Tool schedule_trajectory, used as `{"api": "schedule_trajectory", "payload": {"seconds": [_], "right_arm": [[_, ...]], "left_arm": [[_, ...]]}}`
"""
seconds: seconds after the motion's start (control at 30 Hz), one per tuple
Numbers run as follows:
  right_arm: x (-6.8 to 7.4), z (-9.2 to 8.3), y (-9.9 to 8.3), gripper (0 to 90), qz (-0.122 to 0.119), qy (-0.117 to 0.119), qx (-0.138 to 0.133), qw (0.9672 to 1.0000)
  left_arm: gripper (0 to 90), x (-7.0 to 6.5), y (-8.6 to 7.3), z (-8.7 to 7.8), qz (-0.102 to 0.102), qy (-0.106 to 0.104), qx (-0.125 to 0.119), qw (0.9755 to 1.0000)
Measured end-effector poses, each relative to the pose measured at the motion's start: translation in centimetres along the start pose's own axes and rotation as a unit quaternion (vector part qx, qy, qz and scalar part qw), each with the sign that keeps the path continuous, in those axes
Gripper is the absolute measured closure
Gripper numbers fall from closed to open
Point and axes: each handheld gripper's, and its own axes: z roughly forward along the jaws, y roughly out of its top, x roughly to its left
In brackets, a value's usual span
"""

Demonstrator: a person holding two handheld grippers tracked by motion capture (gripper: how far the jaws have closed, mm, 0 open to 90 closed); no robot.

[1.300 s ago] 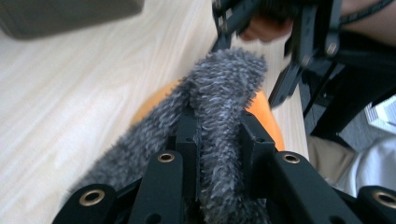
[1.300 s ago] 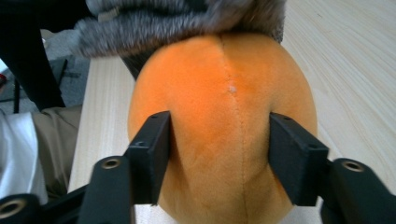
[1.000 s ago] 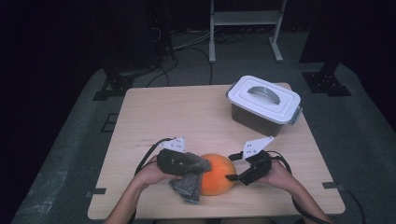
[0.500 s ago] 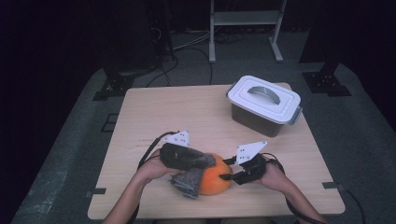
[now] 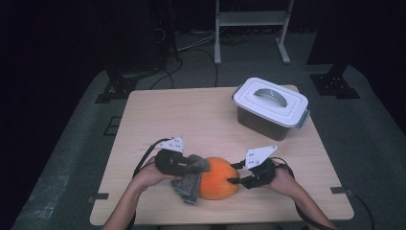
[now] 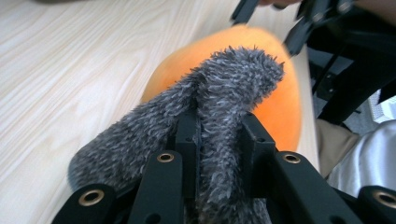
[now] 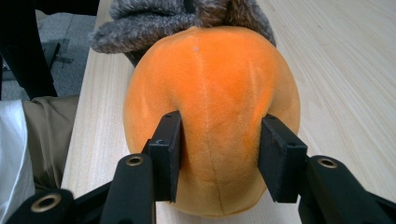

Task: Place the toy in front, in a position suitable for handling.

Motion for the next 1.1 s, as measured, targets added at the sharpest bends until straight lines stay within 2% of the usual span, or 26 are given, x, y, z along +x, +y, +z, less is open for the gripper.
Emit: {"api": "schedule_trajectory", "payload": {"seconds": [0.17, 0.37, 0.47, 0.6, 0.67, 0.73, 0.77, 0.9, 1.0, 1.07, 1.1], "right_arm": [[0.2, -0.2, 0.5, 53.0, -0.012, -0.004, 0.004, 0.9999], [0.2, -0.8, 1.3, 53.2, -0.029, -0.009, 0.003, 0.9995], [0.3, -0.7, 1.4, 51.7, -0.031, -0.008, 0.001, 0.9995], [0.2, -0.5, 0.8, 36.9, 0.002, 0.003, 0.0, 1.0], [-0.2, -0.8, 0.2, 31.1, 0.032, 0.009, -0.008, 0.9994], [-0.8, -1.0, -0.3, 26.1, 0.07, 0.016, -0.01, 0.9974], [-1.0, -1.1, -0.6, 25.1, 0.08, 0.016, -0.008, 0.9967], [-1.4, -0.5, -1.5, 24.1, 0.109, 0.033, -0.009, 0.9934], [-1.5, 0.4, -1.6, 25.3, 0.127, 0.056, -0.01, 0.9902], [-1.6, 0.7, -1.7, 35.5, 0.133, 0.061, -0.015, 0.9891], [-1.5, 0.6, -1.6, 42.1, 0.121, 0.054, -0.019, 0.991]], "left_arm": [[72.6, 0.3, -0.1, -0.5, -0.008, 0.003, -0.008, 0.9999], [72.7, 0.0, 1.9, -0.6, 0.003, -0.005, -0.037, 0.9993], [72.7, -0.3, 2.7, 0.2, 0.016, -0.008, -0.023, 0.9996], [72.7, -0.5, 2.0, 1.2, 0.014, -0.015, -0.008, 0.9997], [72.7, -0.7, 1.6, 1.3, 0.011, -0.021, -0.012, 0.9996], [72.7, -0.9, 1.2, 1.1, 0.014, -0.025, -0.013, 0.9995], [72.7, -1.0, 1.1, 1.0, 0.015, -0.026, -0.011, 0.9995], [72.7, -1.1, 0.7, 0.7, 0.013, -0.03, -0.01, 0.9994], [72.6, -1.1, 0.6, 0.6, 0.015, -0.029, -0.007, 0.9994], [72.7, -1.1, 0.7, 0.5, 0.013, -0.026, -0.009, 0.9995], [72.6, -1.1, 0.8, 0.4, 0.015, -0.025, -0.009, 0.9995]]}}
